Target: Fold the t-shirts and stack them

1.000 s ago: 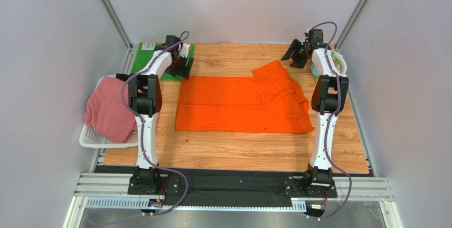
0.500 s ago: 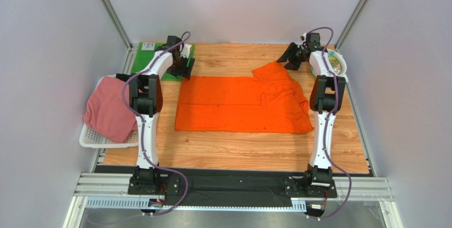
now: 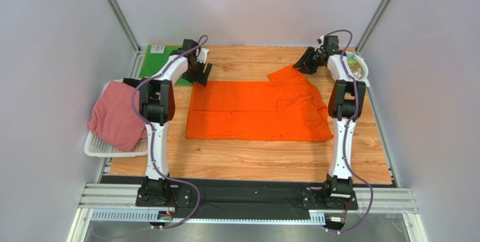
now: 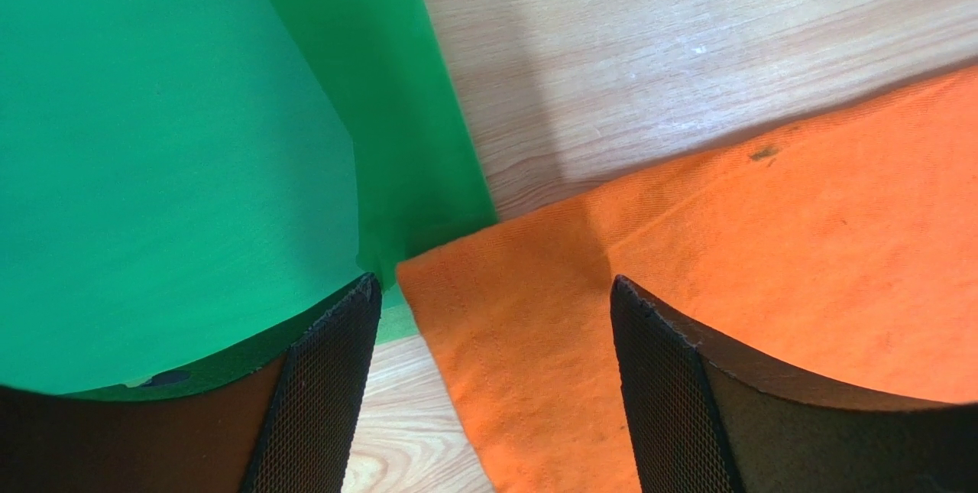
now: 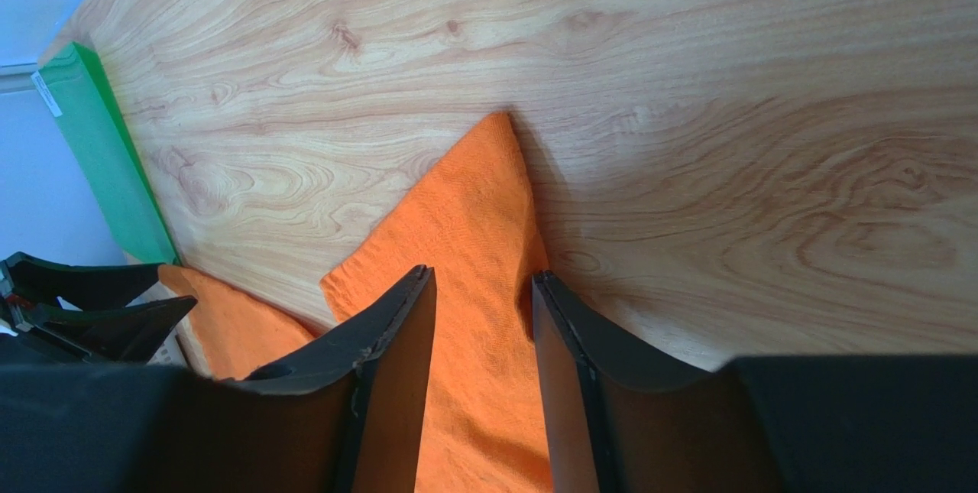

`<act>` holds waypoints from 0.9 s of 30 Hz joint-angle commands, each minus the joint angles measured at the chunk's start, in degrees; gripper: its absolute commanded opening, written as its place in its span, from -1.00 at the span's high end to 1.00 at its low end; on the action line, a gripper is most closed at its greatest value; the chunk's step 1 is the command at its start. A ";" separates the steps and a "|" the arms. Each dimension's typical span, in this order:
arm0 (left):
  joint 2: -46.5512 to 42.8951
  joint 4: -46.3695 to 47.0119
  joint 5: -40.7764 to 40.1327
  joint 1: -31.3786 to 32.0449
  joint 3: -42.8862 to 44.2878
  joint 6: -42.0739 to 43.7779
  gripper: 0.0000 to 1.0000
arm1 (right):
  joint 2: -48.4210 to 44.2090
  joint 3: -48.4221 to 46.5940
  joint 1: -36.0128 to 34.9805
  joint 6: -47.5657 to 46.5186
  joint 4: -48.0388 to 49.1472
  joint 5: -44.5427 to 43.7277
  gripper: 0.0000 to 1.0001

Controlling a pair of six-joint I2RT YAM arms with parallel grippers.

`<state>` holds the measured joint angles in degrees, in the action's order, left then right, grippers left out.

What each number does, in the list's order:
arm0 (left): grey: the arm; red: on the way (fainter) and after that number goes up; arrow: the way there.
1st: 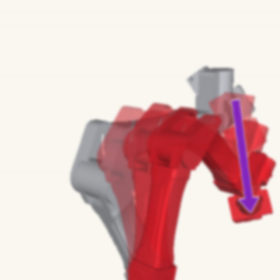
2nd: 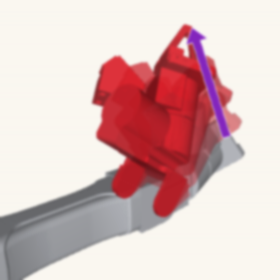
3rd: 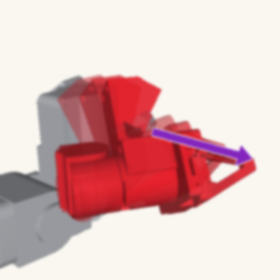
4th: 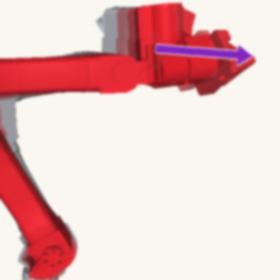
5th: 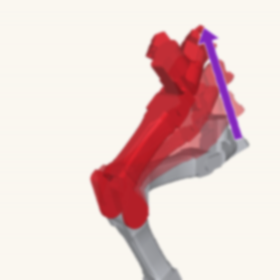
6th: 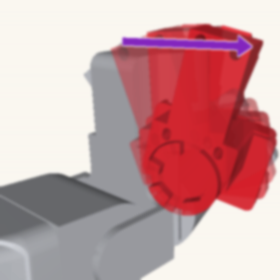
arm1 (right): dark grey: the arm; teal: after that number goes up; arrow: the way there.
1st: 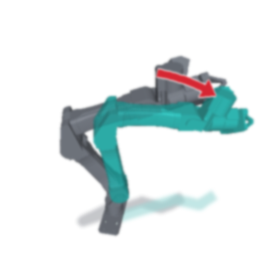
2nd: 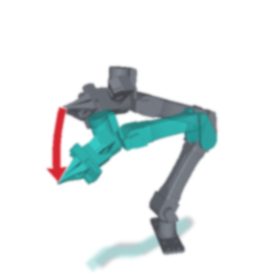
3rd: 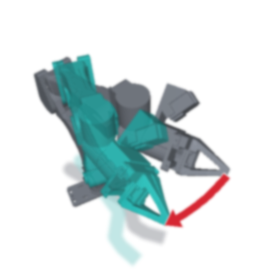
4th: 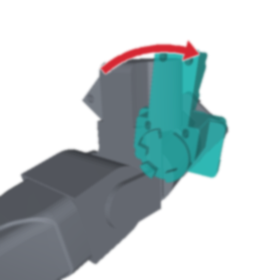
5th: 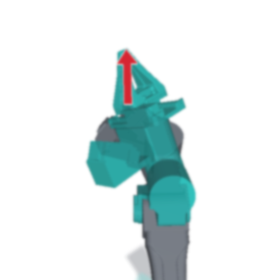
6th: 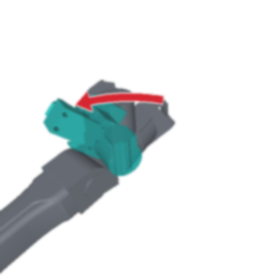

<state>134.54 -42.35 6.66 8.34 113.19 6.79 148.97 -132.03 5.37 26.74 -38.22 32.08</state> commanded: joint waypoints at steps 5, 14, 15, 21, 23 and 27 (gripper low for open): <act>-0.86 -1.60 2.05 0.28 -1.65 -0.20 -0.57 | 0.80 0.19 -0.18 0.33 2.71 1.24 0.41; -0.60 -1.16 1.78 0.27 -1.92 0.16 -0.29 | 1.50 0.02 0.00 0.50 2.97 0.71 0.44; -0.60 -1.25 1.87 0.27 -2.00 0.24 -0.21 | 1.59 0.02 0.08 0.42 3.15 0.80 0.44; -0.59 -1.07 1.61 0.27 -2.18 0.51 0.01 | 2.47 0.10 0.17 0.77 3.41 1.15 0.45; -0.60 -1.07 1.61 0.36 -2.27 0.68 0.03 | 2.47 0.02 0.26 0.94 3.41 1.41 0.47; -1.30 -1.16 1.43 0.19 -2.44 0.95 0.56 | 1.59 0.02 0.26 1.21 3.41 1.76 0.58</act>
<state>134.41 -41.30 6.79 8.43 112.60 7.33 150.65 -132.00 5.45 27.64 -36.10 33.52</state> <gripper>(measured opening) 0.364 0.232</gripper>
